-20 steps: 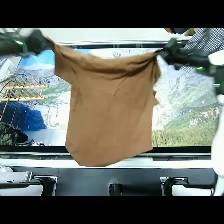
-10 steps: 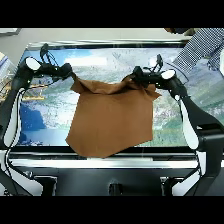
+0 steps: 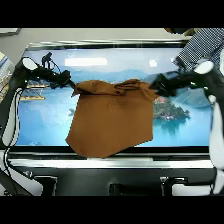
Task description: Fold the clothes and pants, and hang the long-sleeved shirts on hangers.
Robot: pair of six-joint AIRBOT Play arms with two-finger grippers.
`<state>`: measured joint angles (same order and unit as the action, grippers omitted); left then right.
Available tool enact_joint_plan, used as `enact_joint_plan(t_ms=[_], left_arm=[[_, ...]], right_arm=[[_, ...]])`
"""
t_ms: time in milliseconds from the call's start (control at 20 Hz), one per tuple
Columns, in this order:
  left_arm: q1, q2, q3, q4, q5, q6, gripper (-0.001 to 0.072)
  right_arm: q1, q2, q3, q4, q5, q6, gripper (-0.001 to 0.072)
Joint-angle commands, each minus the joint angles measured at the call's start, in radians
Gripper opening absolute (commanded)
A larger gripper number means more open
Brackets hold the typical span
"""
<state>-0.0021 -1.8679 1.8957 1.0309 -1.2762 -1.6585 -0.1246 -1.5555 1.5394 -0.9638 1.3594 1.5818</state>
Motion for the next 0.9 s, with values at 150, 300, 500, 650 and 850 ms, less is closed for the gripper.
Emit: enact_joint_plan(t_ms=[150, 300, 500, 650, 850], left_arm=[[-0.003, 0.015, 0.000, 0.001, -0.158, -0.011, 0.0023], [-0.009, 0.016, 0.000, 0.000, -0.172, -0.011, 0.0023], [-0.012, 0.016, 0.000, 0.000, -0.176, -0.011, 0.0024], [-0.012, 0.015, 0.000, 0.000, -0.176, -0.011, 0.0023], [-0.012, 0.014, 0.000, 0.000, -0.175, -0.011, 0.0023]], right_arm=[[-0.050, 0.465, -0.652, -0.140, 0.028, 0.179, 0.0608], [-0.050, 0.602, -0.909, -0.052, -0.077, 0.180, 0.0608], [-0.050, 0.627, -1.054, -0.016, -0.192, 0.168, 0.0607], [-0.050, 0.626, -1.068, 0.018, -0.305, 0.137, 0.0606], [-0.050, 0.590, -1.068, 0.056, -0.414, 0.108, 0.0605]])
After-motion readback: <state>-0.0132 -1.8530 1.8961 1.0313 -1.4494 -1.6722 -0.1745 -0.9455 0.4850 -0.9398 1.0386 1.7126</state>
